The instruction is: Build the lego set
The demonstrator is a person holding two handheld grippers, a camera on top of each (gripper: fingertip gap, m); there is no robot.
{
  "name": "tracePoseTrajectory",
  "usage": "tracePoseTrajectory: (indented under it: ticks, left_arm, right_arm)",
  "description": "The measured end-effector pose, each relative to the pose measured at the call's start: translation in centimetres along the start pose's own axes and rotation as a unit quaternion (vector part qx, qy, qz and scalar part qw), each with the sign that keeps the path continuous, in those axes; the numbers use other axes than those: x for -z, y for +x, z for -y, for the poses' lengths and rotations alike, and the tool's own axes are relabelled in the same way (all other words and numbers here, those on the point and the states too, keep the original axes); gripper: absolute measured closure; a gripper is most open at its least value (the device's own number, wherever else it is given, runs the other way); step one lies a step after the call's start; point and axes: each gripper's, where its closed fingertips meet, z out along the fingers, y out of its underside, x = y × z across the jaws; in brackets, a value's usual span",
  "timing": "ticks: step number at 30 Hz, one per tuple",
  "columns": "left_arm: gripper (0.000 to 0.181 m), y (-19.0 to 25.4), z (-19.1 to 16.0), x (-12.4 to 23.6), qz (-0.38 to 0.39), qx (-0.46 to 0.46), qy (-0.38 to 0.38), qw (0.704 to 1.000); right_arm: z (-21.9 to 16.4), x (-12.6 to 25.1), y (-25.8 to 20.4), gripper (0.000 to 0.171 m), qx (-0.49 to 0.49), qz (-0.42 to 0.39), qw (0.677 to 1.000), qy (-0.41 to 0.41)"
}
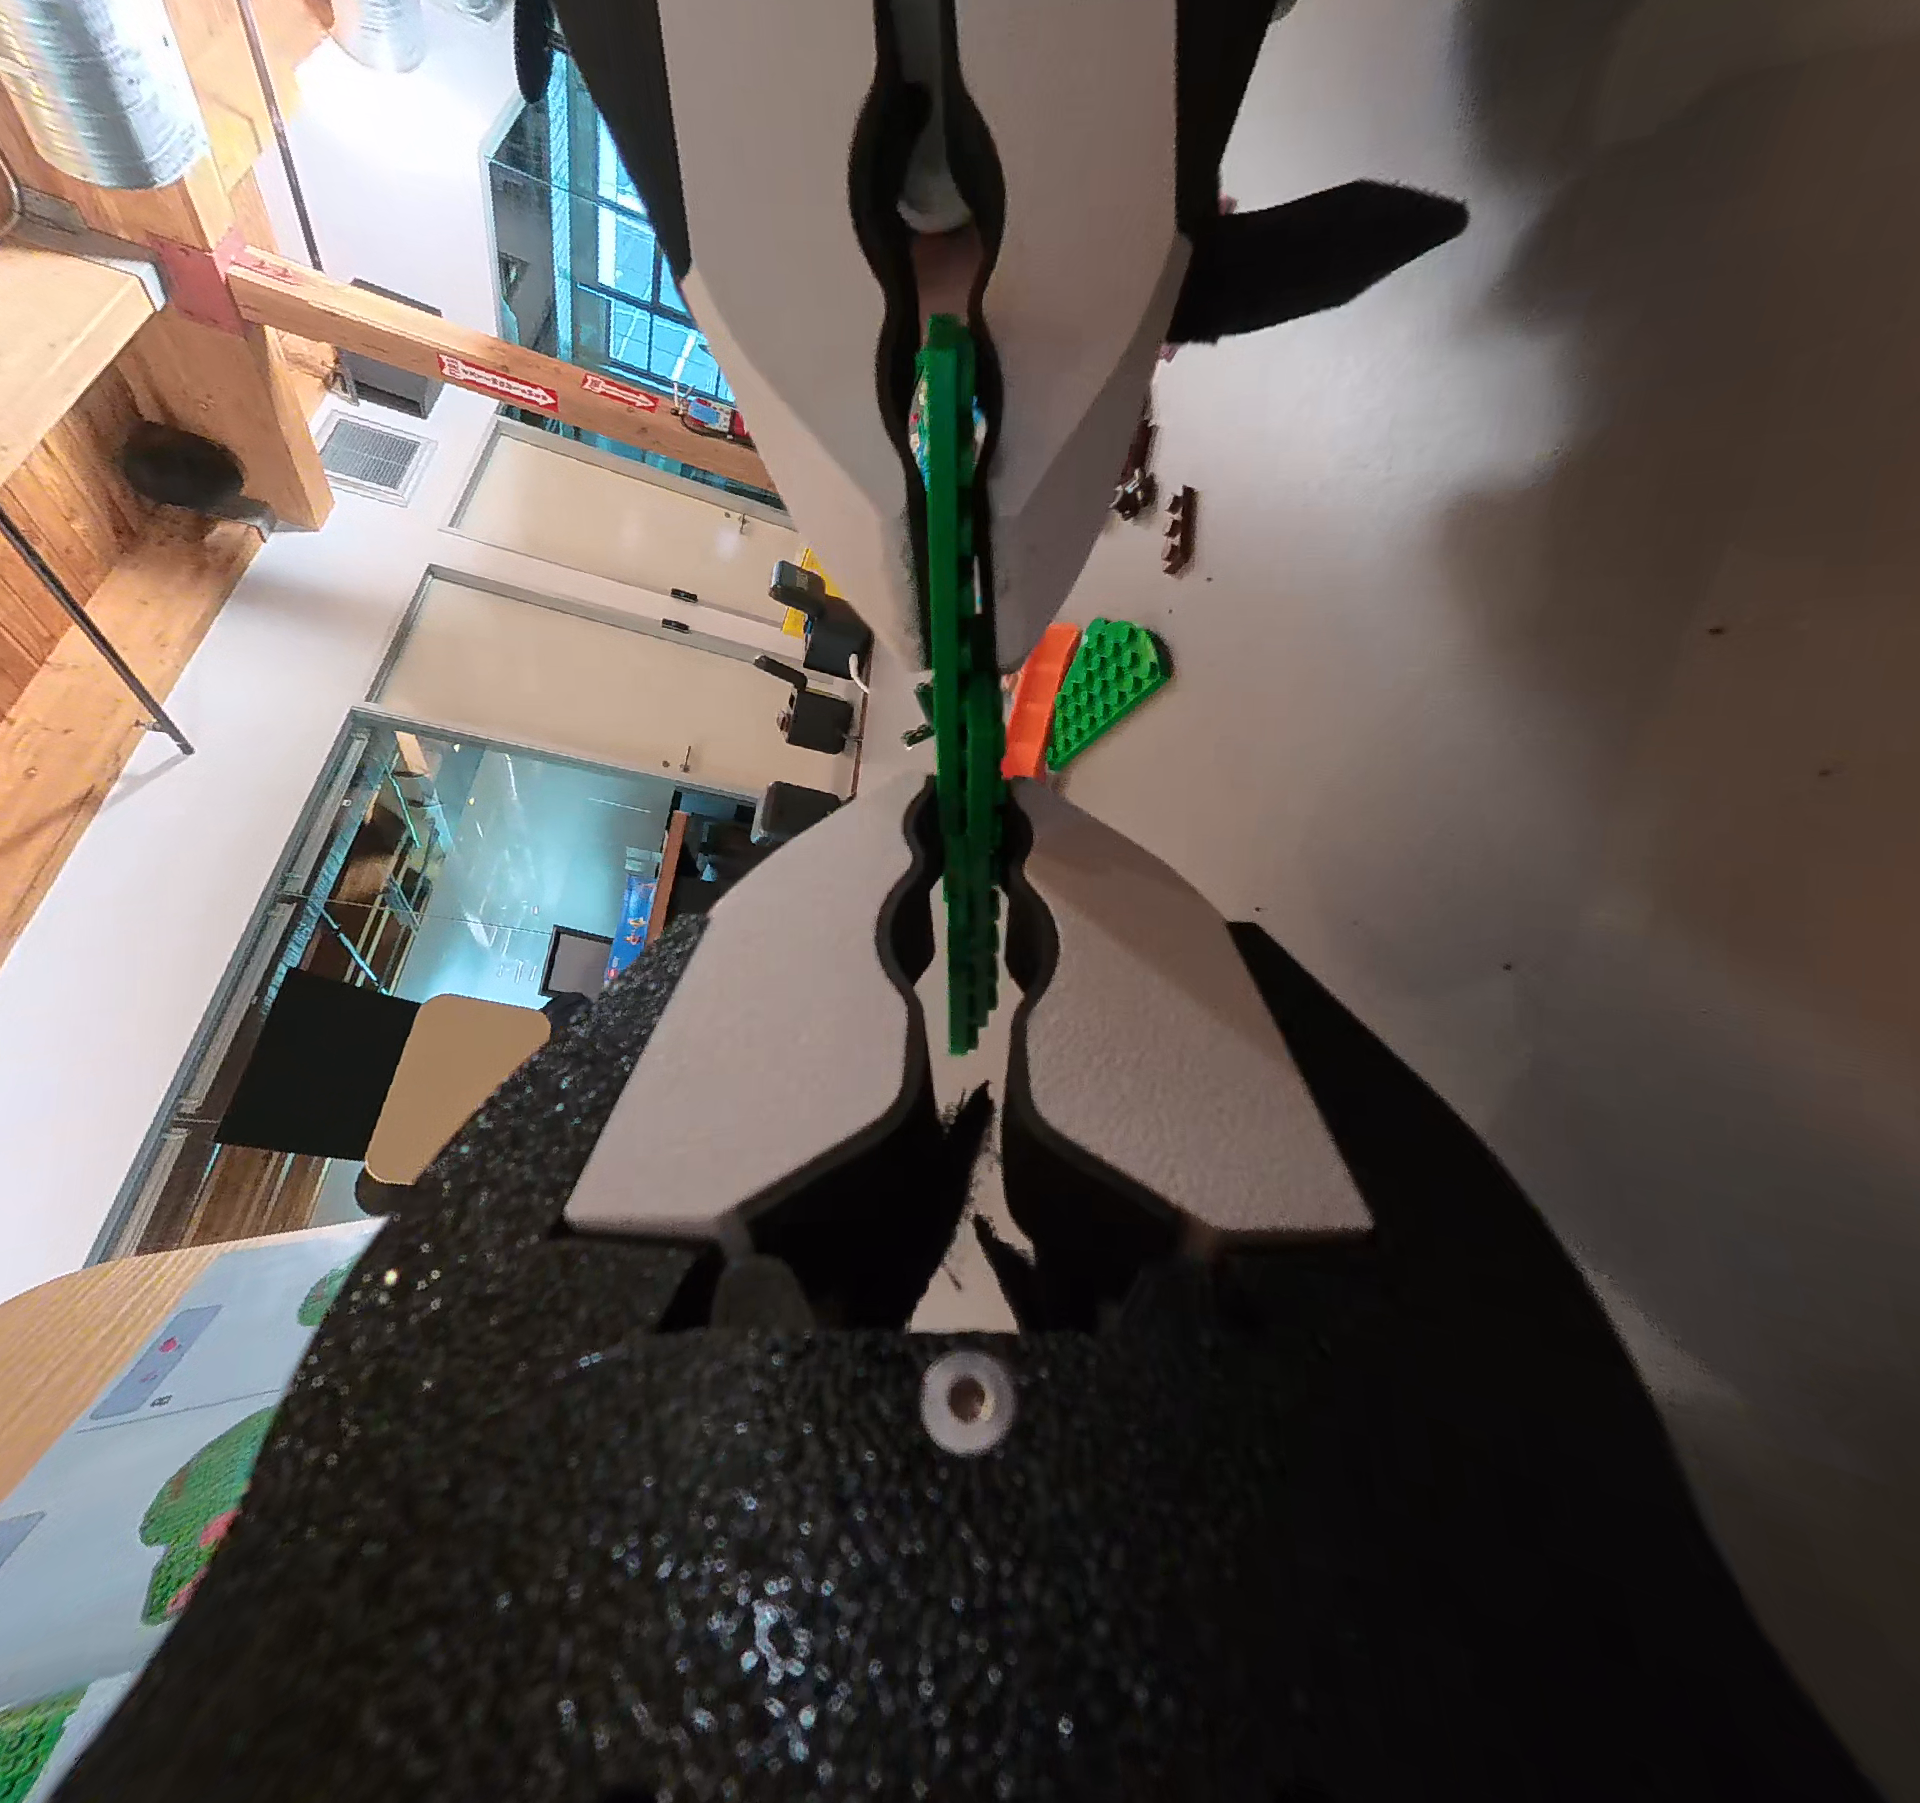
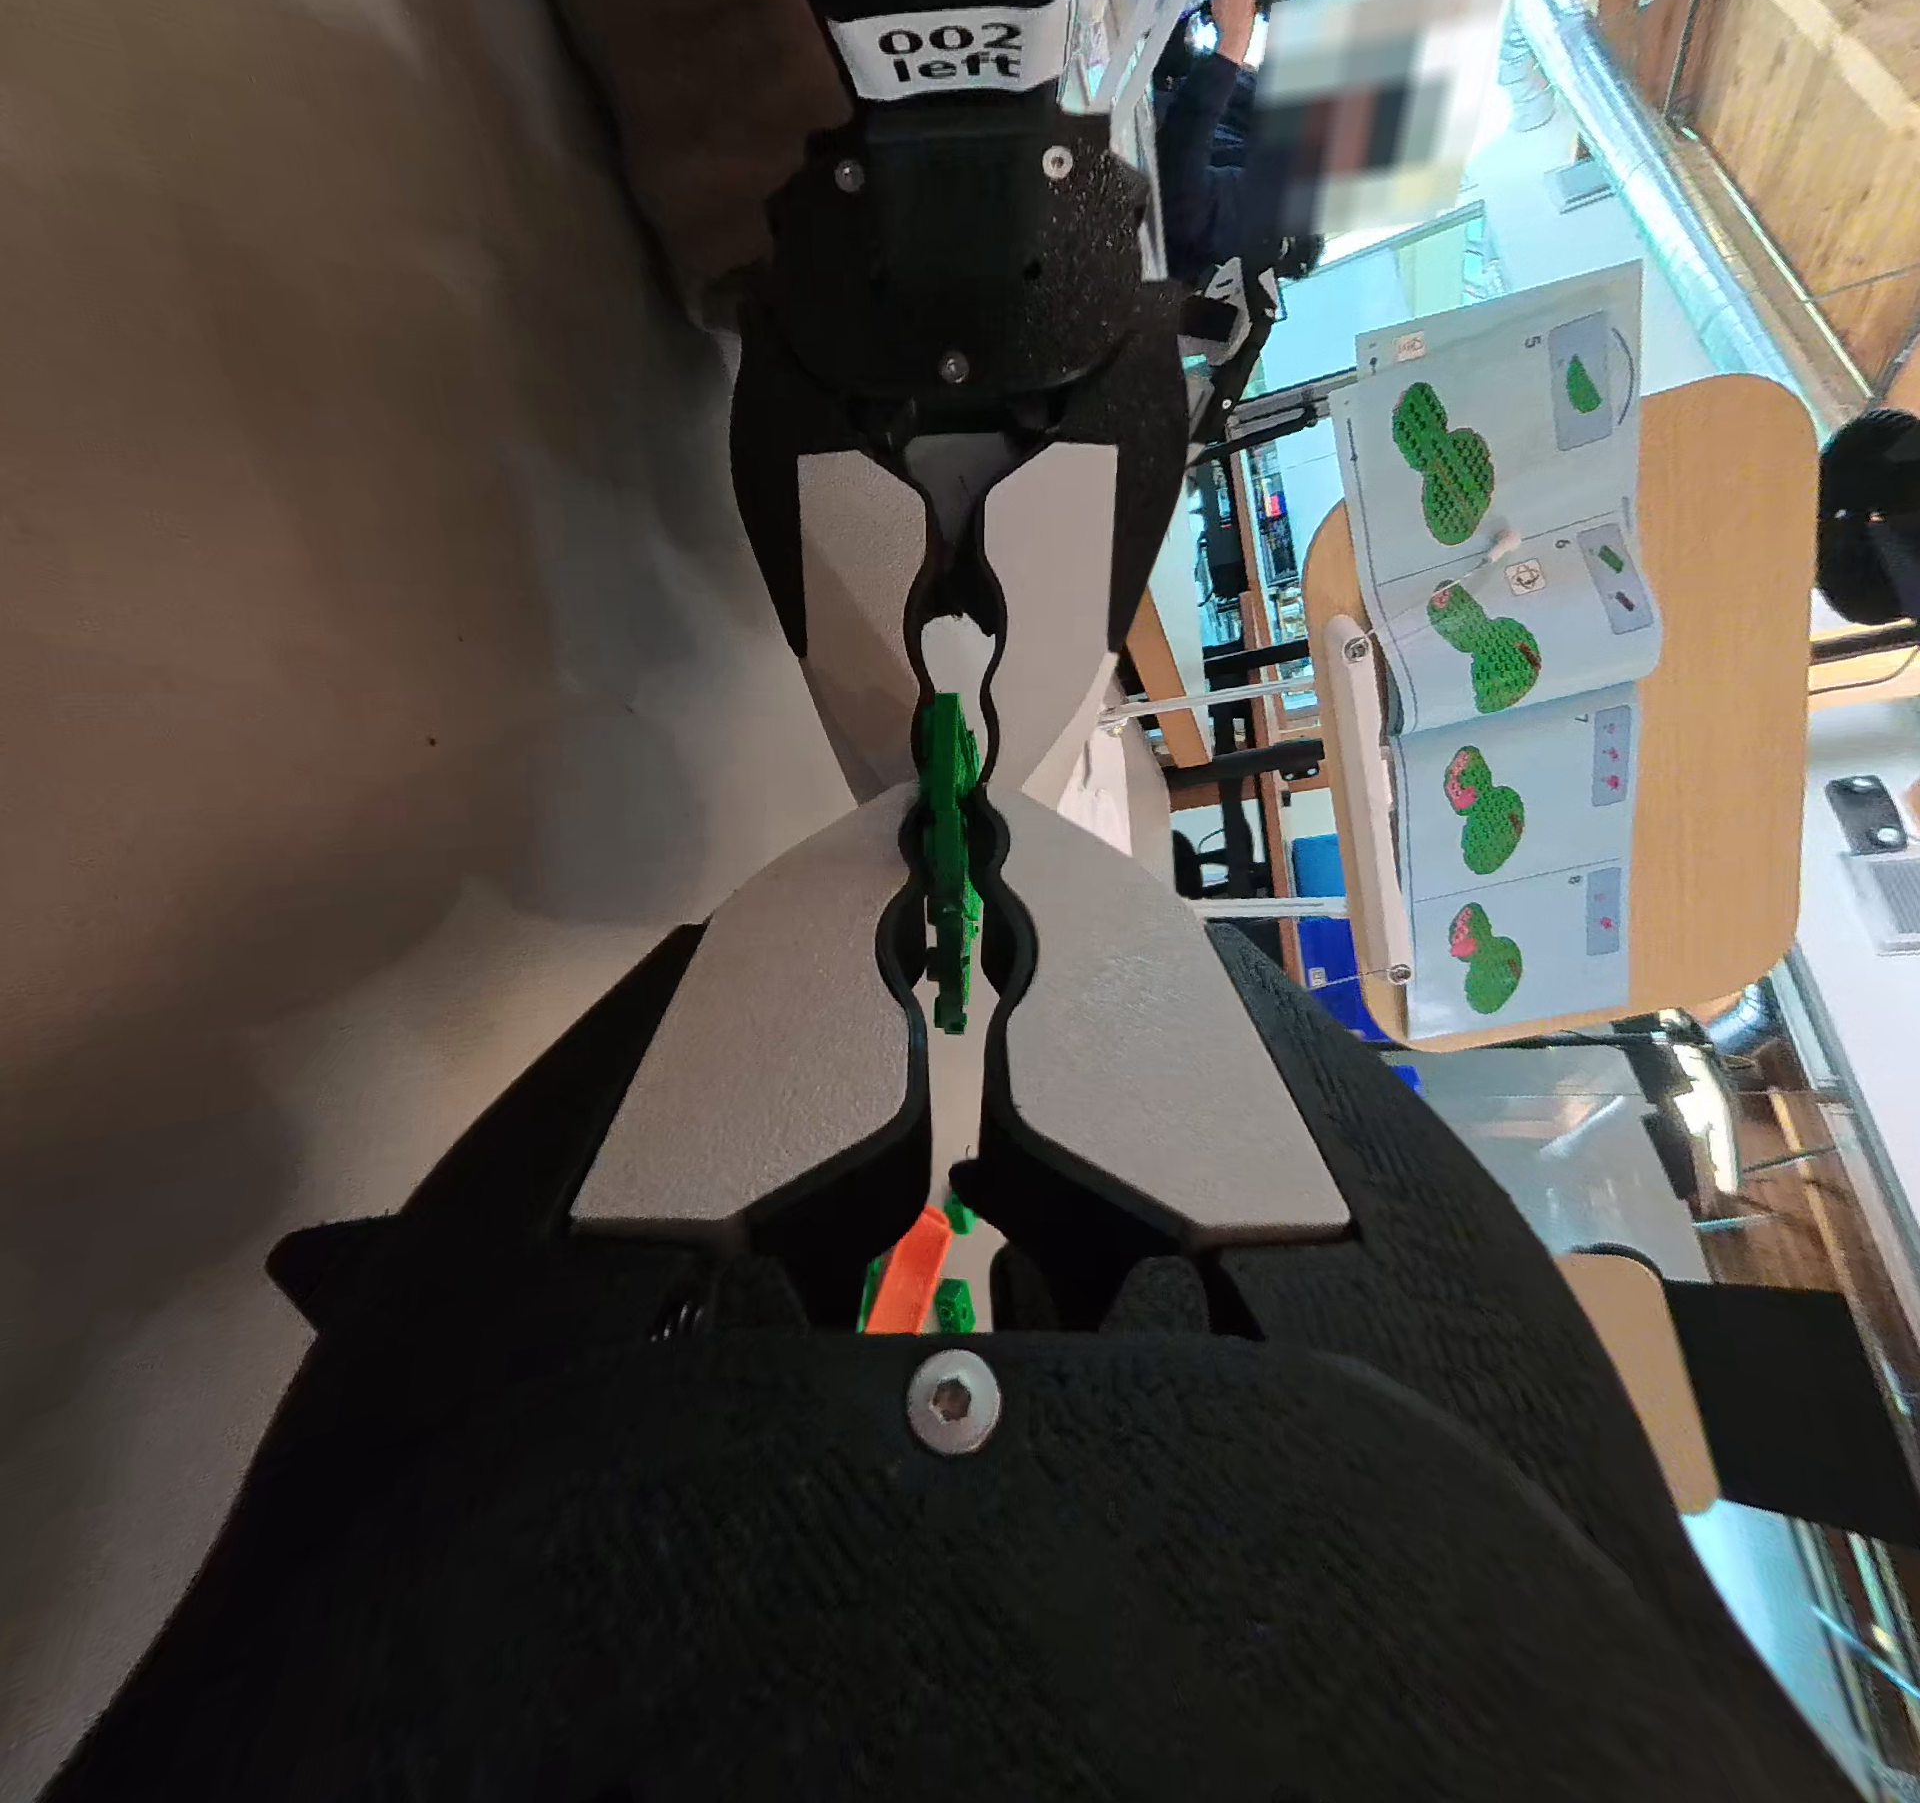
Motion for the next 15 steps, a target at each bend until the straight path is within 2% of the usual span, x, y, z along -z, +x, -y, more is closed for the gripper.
tracePoseTrajectory:
  ticks: [3,5,6,11,15]
  left_arm:
    - [0.173,-0.3,0.1,0.1,0.002,0.025,0.013,1.0]
    - [0.173,-0.5,0.6,0.5,0.002,0.05,0.041,0.998]
    - [0.173,-0.7,1.0,0.7,-0.002,0.07,0.057,0.996]
    - [0.172,-0.6,2.6,1.3,-0.032,0.141,0.122,0.982]
    - [0.172,-0.4,3.2,1.4,-0.05,0.163,0.141,0.975]
  right_arm:
    - [0.0,0.1,0.4,0.164,-0.022,-0.015,1.0,0.011]
    - [-0.5,0.2,0.6,0.143,-0.045,-0.014,0.999,0.012]
    - [-0.8,0.2,0.6,0.139,-0.061,-0.008,0.998,0.008]
    - [0.5,0.3,0.8,0.151,-0.097,-0.006,0.994,0.051]
    - [1.1,0.3,0.6,0.155,-0.121,0.003,0.99,0.069]
